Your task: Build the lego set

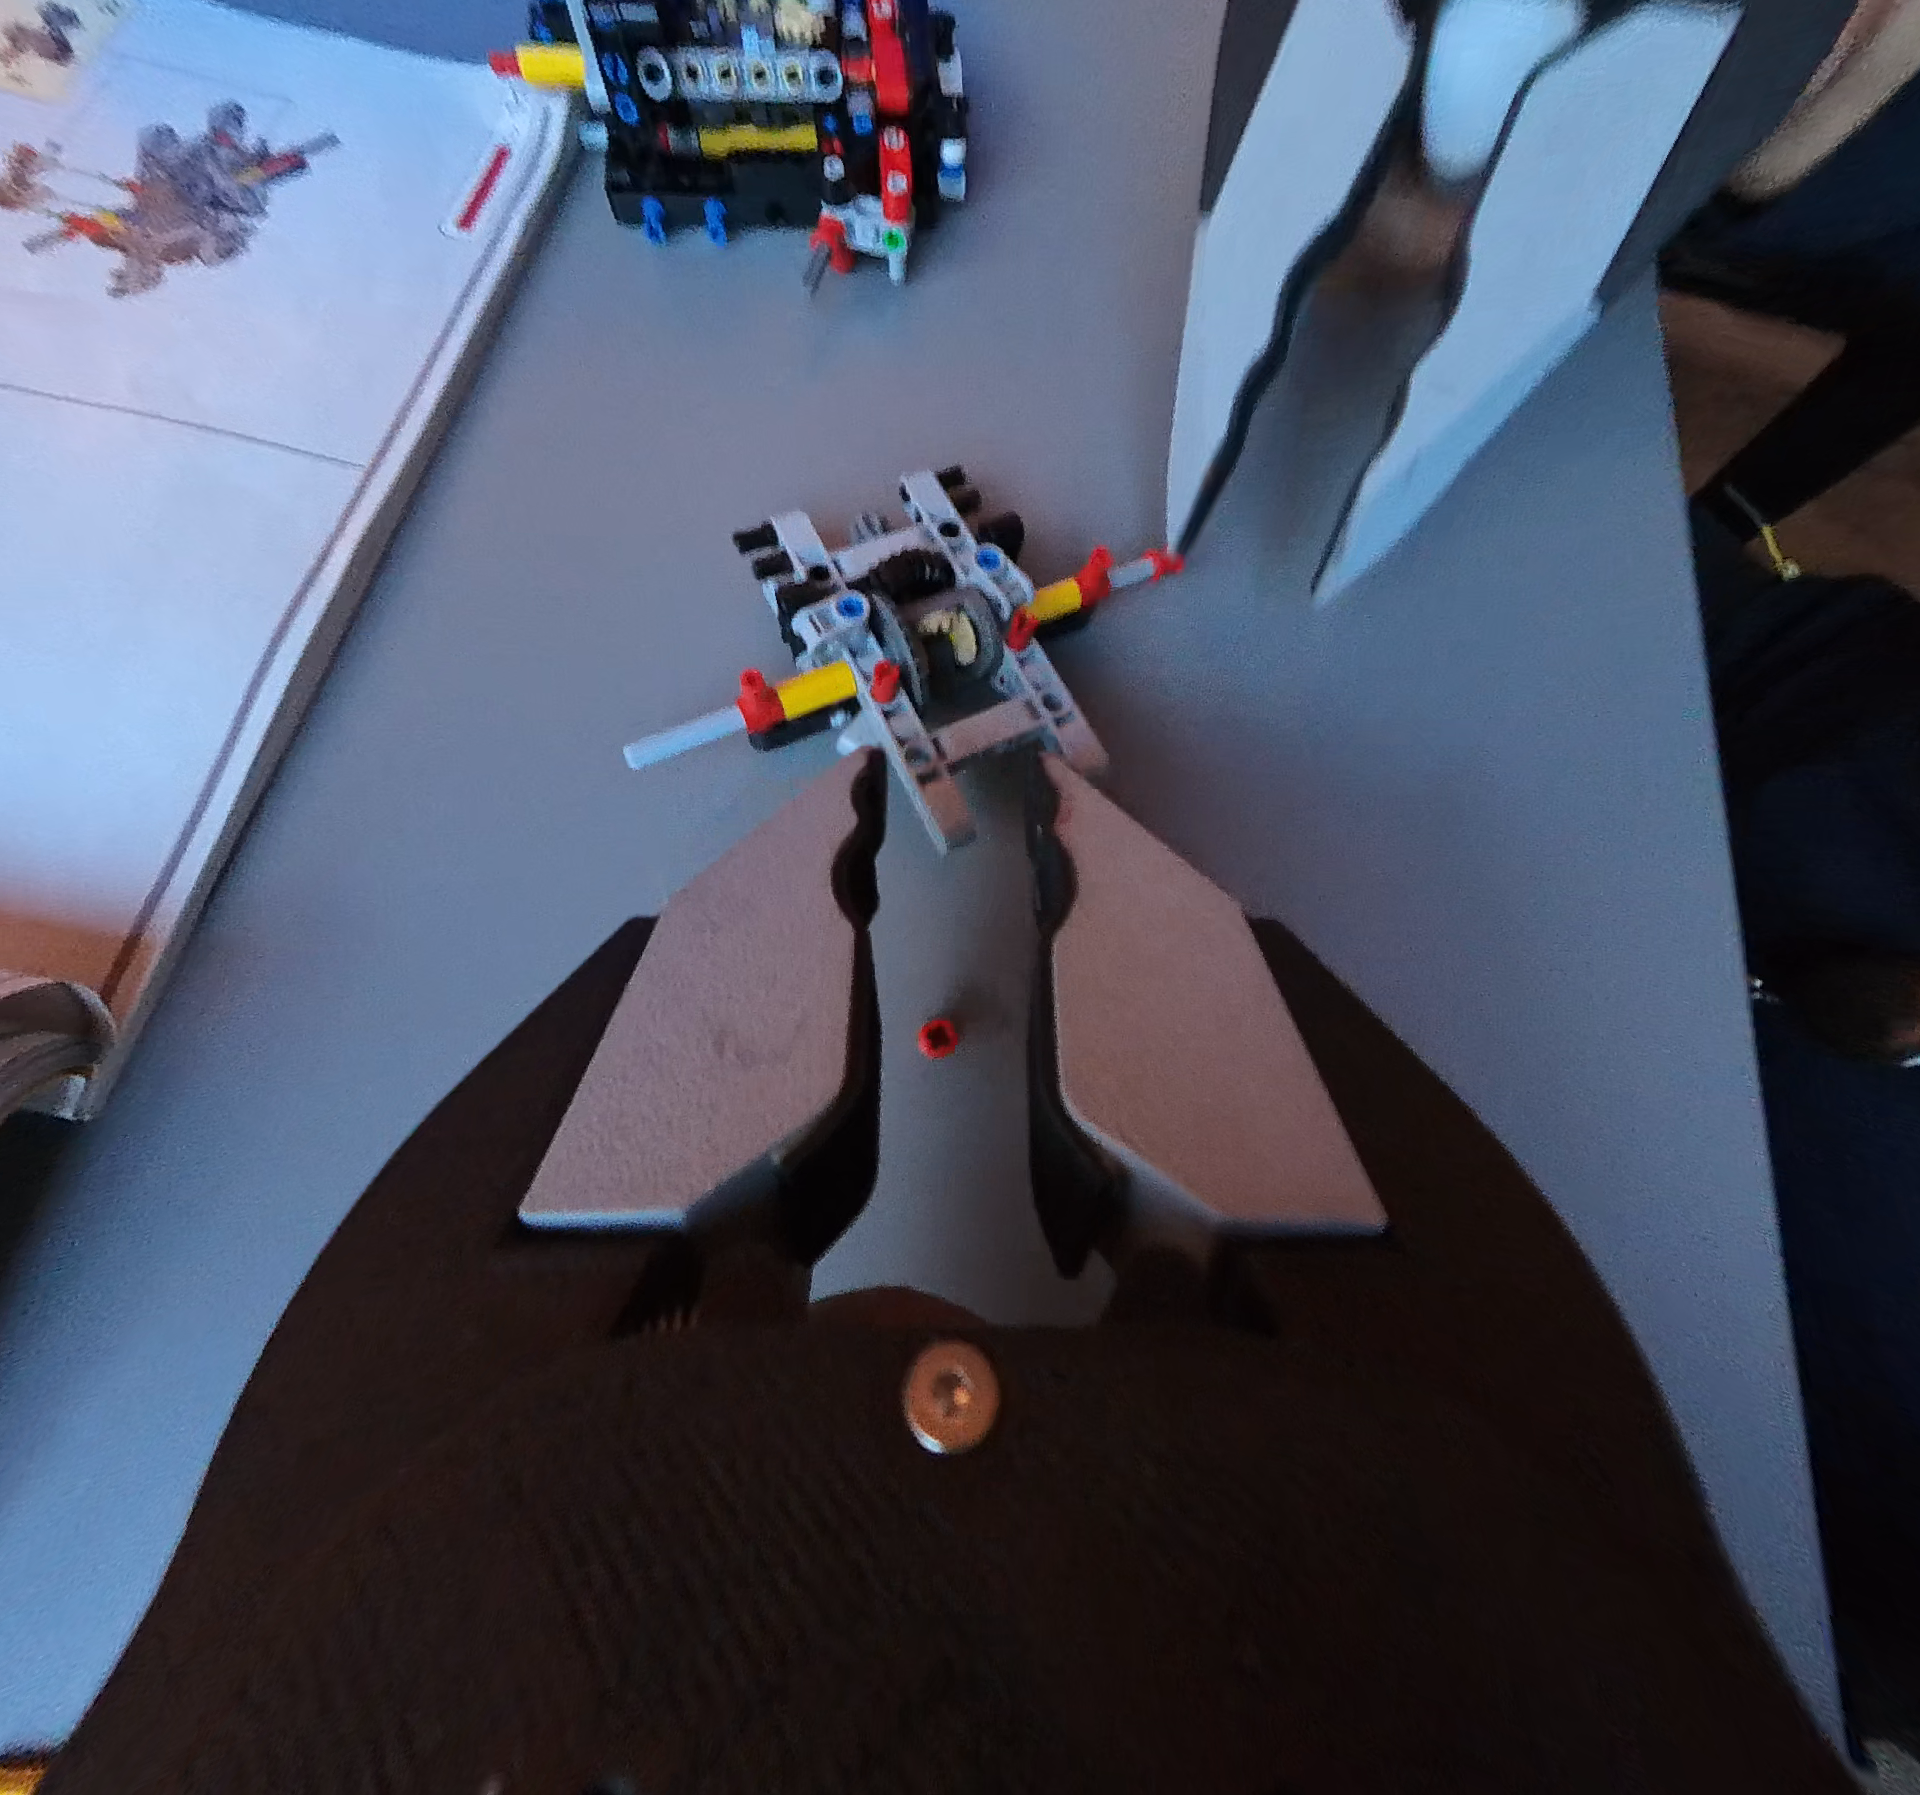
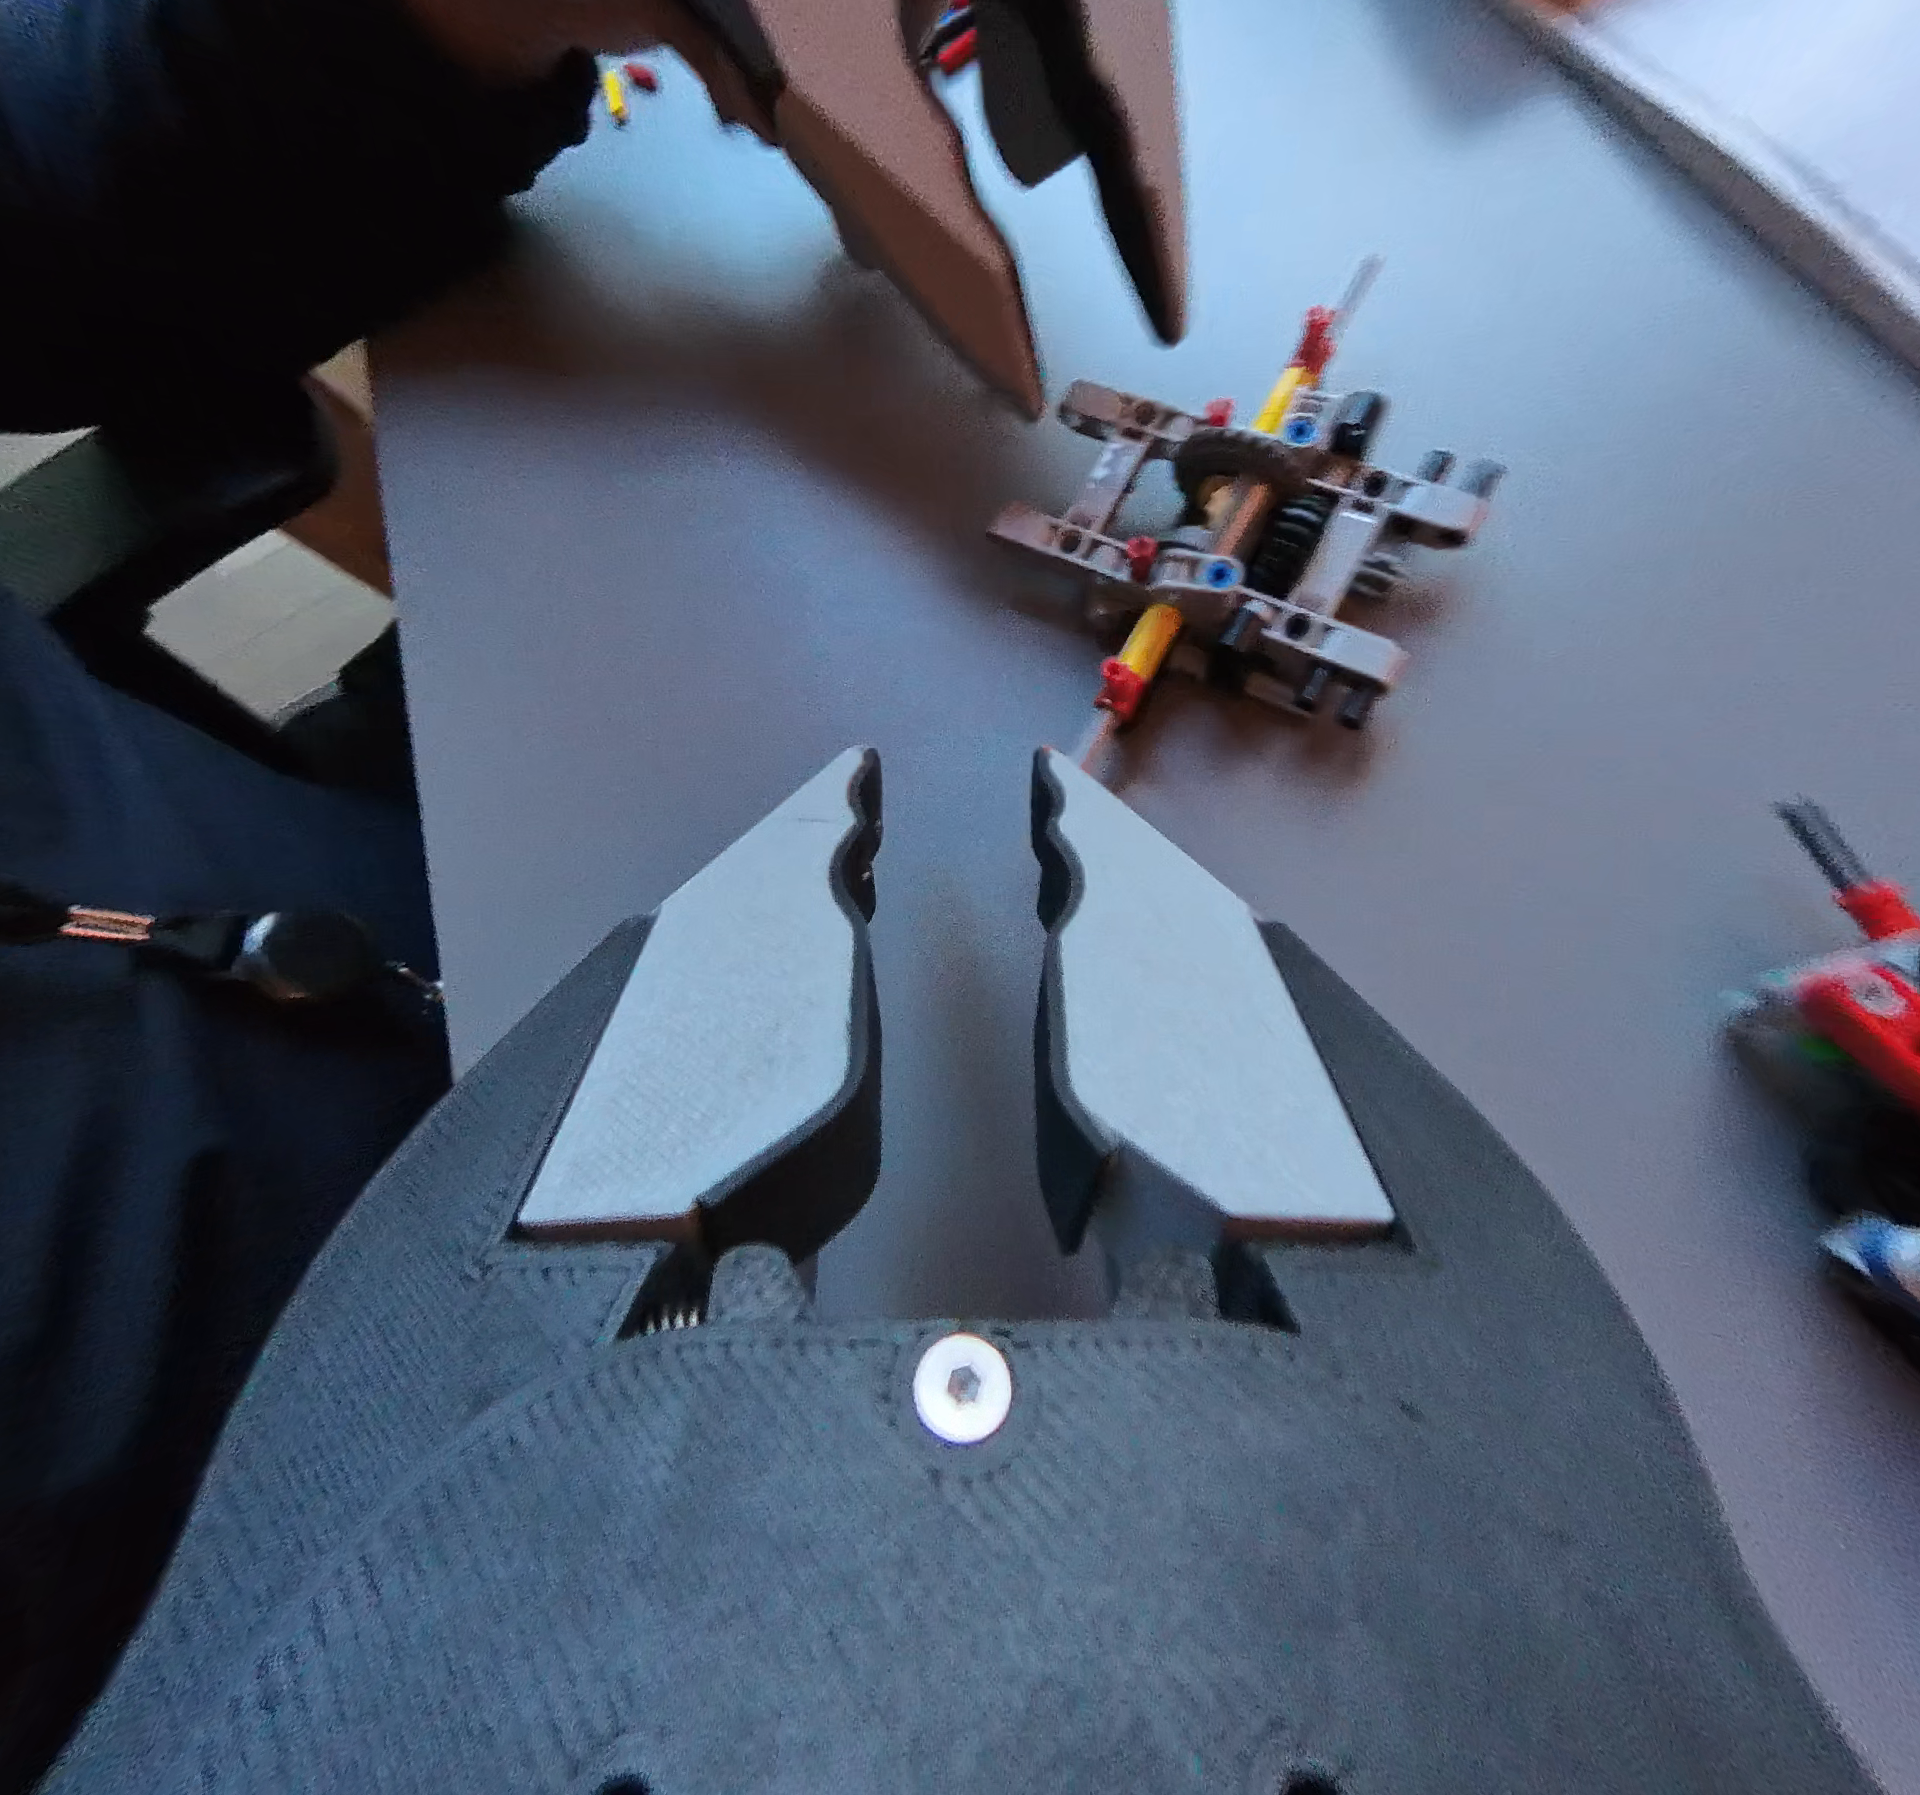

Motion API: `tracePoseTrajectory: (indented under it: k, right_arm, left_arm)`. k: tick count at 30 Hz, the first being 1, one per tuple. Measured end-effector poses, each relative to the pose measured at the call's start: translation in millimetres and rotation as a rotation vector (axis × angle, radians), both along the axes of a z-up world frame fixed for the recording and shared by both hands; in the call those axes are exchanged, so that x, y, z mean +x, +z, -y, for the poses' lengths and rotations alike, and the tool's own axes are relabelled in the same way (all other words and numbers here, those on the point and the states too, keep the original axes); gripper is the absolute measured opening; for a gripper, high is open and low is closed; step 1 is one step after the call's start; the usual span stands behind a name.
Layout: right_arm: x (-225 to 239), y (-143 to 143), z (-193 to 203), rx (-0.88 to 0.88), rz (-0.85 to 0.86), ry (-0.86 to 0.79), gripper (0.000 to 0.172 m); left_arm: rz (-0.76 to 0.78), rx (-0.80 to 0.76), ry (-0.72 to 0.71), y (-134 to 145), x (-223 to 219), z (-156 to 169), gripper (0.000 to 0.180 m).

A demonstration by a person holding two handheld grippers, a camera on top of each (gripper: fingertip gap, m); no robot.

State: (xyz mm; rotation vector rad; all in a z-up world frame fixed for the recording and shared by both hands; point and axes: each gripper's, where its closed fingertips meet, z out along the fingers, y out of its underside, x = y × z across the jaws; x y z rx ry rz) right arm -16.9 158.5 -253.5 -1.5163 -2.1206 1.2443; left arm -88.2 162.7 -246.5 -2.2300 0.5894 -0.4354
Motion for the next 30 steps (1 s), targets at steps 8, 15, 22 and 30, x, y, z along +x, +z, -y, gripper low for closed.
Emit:
tracePoseTrajectory:
  k: [8, 15, 22, 30]
  right_arm:
    - [18.5, -9.4, -39.0, 0.133, -0.018, -0.157, 0.032]
    - [14.3, -4.2, -35.4, 0.206, -0.123, -0.094, 0.041]
    - [10.5, 10.1, -49.6, 0.274, -0.266, -0.084, 0.027]
    - [10.4, 5.7, -47.3, 0.152, -0.187, -0.040, 0.028]
  left_arm:
    - [-0.080, -0.078, -0.098, -25.3, 14.6, 8.9, 0.013]
    - [-0.081, -0.082, -0.177, -22.5, 29.4, 20.0, 0.015]
    - [-0.010, 0.058, -0.164, 11.7, 29.9, 14.2, 0.010]
    - [-0.145, 0.099, -0.067, 7.6, 5.8, 1.6, 0.020]
